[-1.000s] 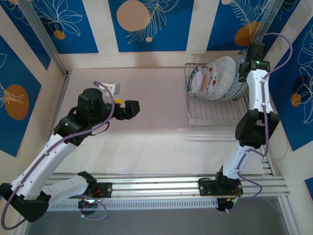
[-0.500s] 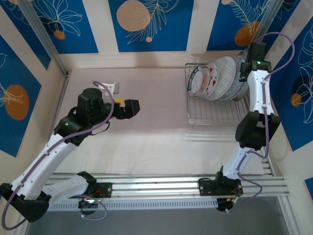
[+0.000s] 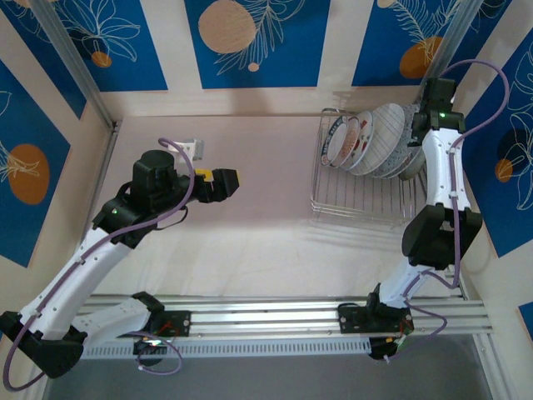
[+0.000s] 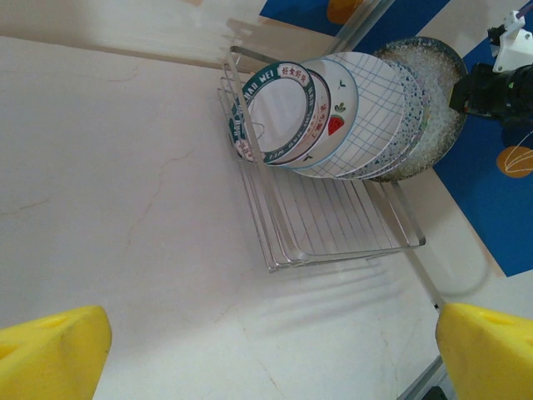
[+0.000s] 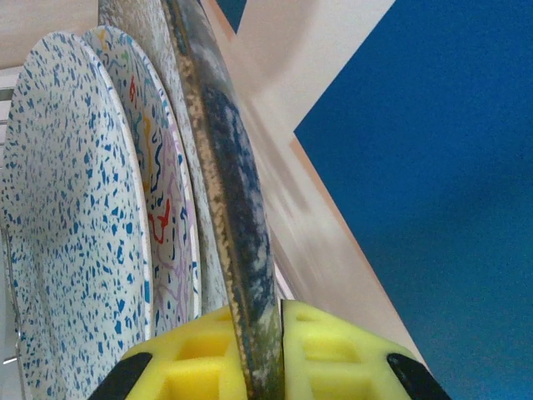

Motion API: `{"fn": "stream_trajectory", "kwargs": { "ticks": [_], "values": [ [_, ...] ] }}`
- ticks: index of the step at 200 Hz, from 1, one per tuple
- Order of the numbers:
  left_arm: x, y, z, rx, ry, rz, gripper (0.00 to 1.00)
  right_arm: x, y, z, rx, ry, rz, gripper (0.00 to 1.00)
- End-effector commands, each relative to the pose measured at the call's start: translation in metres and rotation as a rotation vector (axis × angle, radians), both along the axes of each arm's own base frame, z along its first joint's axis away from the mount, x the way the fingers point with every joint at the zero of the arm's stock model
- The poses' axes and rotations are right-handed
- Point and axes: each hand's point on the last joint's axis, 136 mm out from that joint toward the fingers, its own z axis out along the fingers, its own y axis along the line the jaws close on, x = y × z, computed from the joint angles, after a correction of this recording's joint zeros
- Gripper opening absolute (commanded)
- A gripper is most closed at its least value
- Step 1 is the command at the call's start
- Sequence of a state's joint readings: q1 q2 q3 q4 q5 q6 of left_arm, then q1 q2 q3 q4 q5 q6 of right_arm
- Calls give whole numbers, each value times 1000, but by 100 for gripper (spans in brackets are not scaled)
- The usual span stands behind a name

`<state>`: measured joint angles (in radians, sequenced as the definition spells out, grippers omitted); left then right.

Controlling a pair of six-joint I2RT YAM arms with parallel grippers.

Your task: Unload the plates from the dish rack

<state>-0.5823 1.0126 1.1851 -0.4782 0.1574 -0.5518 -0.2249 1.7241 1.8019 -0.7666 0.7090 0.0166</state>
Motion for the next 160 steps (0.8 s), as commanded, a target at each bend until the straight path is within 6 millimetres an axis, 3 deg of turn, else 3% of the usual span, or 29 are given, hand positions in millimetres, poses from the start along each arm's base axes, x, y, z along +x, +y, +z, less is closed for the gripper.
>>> {"fn": "stream_trajectory", "kwargs": {
  "ticks": [1, 34, 80, 160],
  "values": [
    [-1, 1, 6, -29, -13, -5, 100, -8, -20, 141, -115, -527, -140, 0],
    [-1, 0, 4, -33, -4, -10, 100, -8, -20, 149, -145, -583, -178, 0],
    [-2, 0, 6, -42, -3, -10, 100, -33, -20, 165, -147, -713, -277, 0],
    [-2, -1, 3, -60, 16, -6, 100, -33, -7, 203, -256, -775, -195, 0]
  ]
}}
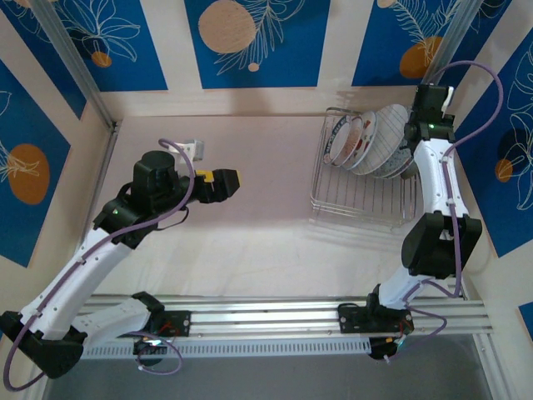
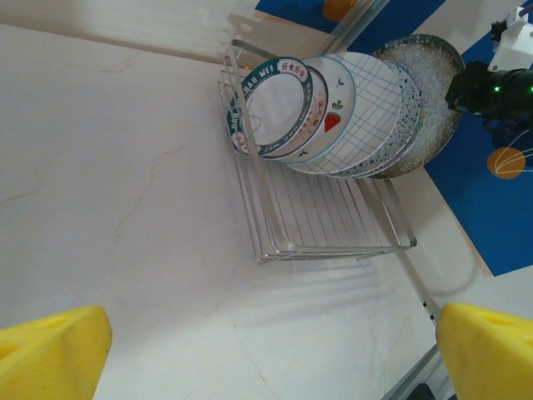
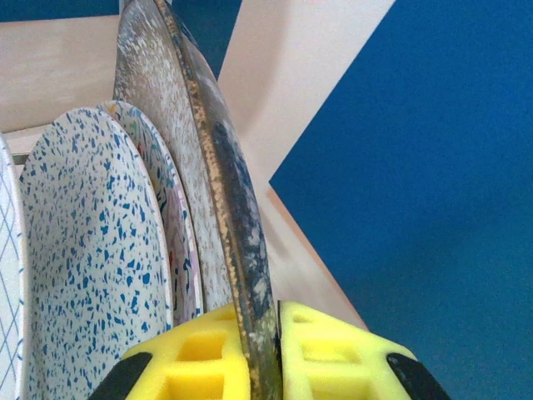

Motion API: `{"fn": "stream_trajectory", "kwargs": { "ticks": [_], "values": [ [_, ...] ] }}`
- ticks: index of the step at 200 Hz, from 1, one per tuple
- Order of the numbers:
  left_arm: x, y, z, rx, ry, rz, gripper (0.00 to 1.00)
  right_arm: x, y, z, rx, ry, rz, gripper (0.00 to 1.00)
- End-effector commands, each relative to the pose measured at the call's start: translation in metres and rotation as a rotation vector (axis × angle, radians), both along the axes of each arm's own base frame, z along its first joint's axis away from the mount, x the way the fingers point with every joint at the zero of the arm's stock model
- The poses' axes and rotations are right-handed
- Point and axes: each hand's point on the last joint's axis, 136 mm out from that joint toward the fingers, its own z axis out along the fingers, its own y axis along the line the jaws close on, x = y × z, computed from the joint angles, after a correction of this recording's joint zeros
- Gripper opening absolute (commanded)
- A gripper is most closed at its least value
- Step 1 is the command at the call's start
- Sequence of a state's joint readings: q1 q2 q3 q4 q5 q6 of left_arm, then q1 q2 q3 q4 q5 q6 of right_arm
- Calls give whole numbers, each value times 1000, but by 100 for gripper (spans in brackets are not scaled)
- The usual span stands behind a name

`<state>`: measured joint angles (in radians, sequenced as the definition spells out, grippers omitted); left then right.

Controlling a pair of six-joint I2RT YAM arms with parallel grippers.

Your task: Unload the plates from the dish rack

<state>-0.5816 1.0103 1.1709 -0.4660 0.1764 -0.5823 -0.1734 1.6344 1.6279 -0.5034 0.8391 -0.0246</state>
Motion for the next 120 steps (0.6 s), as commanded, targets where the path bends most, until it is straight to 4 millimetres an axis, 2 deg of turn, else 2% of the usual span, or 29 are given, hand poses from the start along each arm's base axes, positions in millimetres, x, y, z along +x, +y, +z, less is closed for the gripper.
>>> {"fn": "stream_trajectory", "kwargs": {
  "ticks": [1, 28, 67, 120],
  "values": [
    [0, 1, 6, -35, -7, 0, 100, -37, -11, 184, -120, -650, -130, 0],
    [0, 1, 5, -44, -2, 2, 100, -35, -4, 191, -150, -645, -106, 0],
    [0, 0, 5, -56, 5, 5, 100, -37, -6, 199, -180, -632, -120, 0],
    [1, -2, 8, -65, -2, 3, 100, -48, -9, 217, -231, -609, -145, 0]
  ]
}}
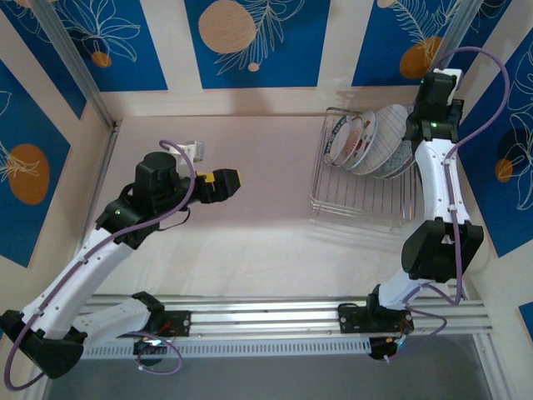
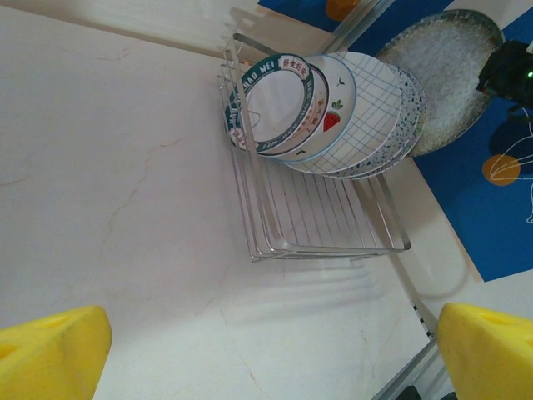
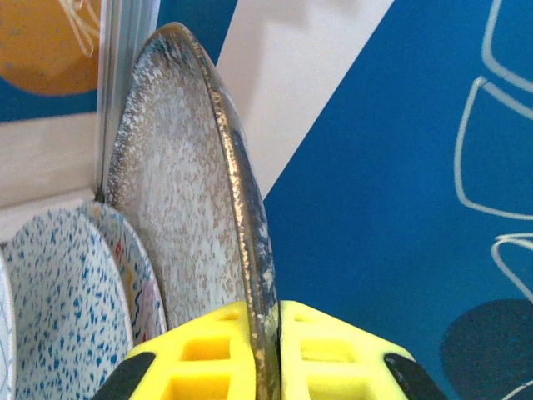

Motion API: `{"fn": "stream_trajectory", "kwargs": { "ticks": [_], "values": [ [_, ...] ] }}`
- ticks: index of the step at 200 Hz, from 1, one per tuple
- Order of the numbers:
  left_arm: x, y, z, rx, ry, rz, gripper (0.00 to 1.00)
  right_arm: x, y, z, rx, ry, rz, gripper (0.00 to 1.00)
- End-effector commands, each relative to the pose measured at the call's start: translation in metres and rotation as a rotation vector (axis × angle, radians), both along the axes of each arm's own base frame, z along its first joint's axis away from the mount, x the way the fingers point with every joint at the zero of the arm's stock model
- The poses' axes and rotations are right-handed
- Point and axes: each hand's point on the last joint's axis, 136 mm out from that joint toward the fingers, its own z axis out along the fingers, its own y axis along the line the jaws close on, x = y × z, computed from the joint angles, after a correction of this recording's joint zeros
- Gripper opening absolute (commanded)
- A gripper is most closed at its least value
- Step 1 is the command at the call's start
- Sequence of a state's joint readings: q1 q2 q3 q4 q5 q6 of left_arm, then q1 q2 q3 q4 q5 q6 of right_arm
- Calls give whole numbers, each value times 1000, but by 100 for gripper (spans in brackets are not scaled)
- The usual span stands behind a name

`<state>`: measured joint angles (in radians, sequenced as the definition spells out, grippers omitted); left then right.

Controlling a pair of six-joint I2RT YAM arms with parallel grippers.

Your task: Unload the plates from the dish rack

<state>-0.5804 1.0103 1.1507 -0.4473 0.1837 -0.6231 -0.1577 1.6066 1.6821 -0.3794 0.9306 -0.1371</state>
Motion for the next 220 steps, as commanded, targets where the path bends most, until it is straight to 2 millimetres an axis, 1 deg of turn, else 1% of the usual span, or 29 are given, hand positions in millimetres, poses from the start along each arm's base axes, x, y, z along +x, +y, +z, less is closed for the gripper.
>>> {"fn": "stream_trajectory", "kwargs": {
  "ticks": [1, 24, 64, 88, 115, 137, 161, 197, 220],
  "values": [
    [0, 0, 13, -38, -33, -5, 100, -48, -3, 154, -89, -496, -93, 0],
    [1, -2, 16, -44, -37, -11, 100, -52, -4, 156, -91, -476, -109, 0],
    [3, -4, 19, -49, -41, -18, 100, -68, -6, 166, -122, -459, -129, 0],
    [2, -5, 22, -54, -46, -24, 100, -75, -3, 171, -132, -455, -111, 0],
    [2, -7, 26, -62, -53, -36, 100, -81, -5, 171, -148, -436, -108, 0],
    [2, -9, 29, -69, -58, -43, 100, -91, -6, 176, -165, -429, -114, 0],
    [1, -9, 27, -77, -50, -45, 100, -101, -7, 179, -168, -417, -121, 0],
    [0, -10, 27, -93, -48, -47, 100, -115, -2, 182, -161, -406, -118, 0],
    [-1, -10, 28, -93, -51, -52, 100, -125, 5, 190, -162, -411, -112, 0]
  ]
}}
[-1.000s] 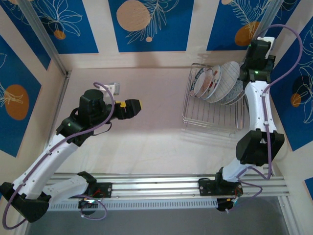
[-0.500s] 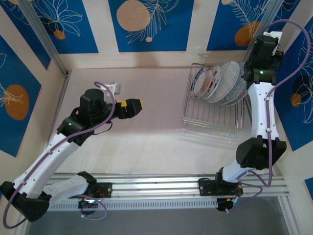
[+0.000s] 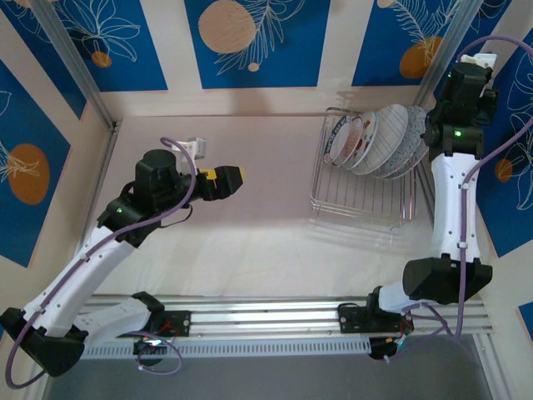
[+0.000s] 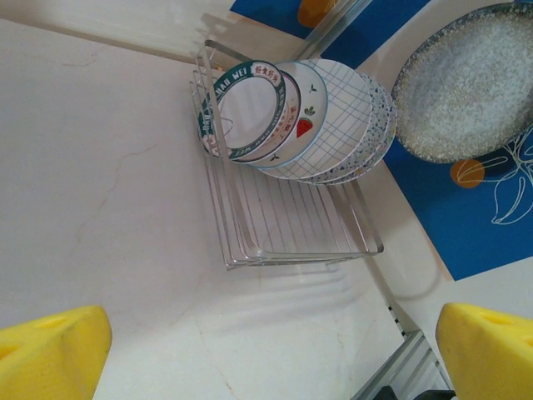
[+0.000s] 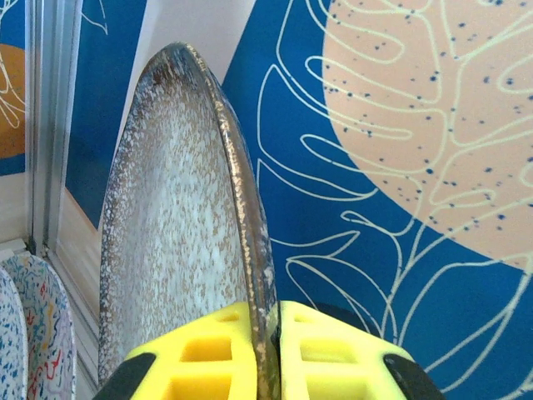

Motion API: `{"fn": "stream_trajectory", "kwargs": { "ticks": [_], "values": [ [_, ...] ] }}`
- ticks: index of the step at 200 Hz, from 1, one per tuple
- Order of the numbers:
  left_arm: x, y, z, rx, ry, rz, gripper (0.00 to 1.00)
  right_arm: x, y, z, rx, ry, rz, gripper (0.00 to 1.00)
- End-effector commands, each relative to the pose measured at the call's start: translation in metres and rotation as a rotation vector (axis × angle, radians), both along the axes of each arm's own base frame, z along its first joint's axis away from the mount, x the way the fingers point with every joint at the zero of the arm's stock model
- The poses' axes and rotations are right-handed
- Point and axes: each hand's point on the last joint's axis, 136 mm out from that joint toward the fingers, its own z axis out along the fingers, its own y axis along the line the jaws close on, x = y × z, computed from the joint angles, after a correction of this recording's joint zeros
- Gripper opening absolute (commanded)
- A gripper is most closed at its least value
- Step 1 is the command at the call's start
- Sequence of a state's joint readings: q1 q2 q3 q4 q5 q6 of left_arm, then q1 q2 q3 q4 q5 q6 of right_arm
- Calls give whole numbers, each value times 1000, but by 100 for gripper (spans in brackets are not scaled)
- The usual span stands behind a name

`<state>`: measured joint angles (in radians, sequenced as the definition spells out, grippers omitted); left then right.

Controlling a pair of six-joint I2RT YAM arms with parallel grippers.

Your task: Unload the plates from the dish rack

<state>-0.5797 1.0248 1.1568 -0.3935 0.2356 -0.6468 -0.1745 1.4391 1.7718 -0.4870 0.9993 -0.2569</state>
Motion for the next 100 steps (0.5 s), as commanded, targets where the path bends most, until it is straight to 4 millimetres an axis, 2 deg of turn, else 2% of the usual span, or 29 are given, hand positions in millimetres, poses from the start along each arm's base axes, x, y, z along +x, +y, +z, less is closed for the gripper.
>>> {"fn": "stream_trajectory", "kwargs": {
  "ticks": [1, 35, 100],
  "values": [
    [-1, 0, 17, -39, -40, -11, 100, -52, 9, 103, -54, -361, -38, 0],
    [-2, -3, 19, -54, -40, -25, 100, -63, 21, 112, -49, -357, -22, 0],
    [-4, -7, 18, -85, -25, -45, 100, -95, 30, 135, -53, -371, -29, 0]
  ]
}}
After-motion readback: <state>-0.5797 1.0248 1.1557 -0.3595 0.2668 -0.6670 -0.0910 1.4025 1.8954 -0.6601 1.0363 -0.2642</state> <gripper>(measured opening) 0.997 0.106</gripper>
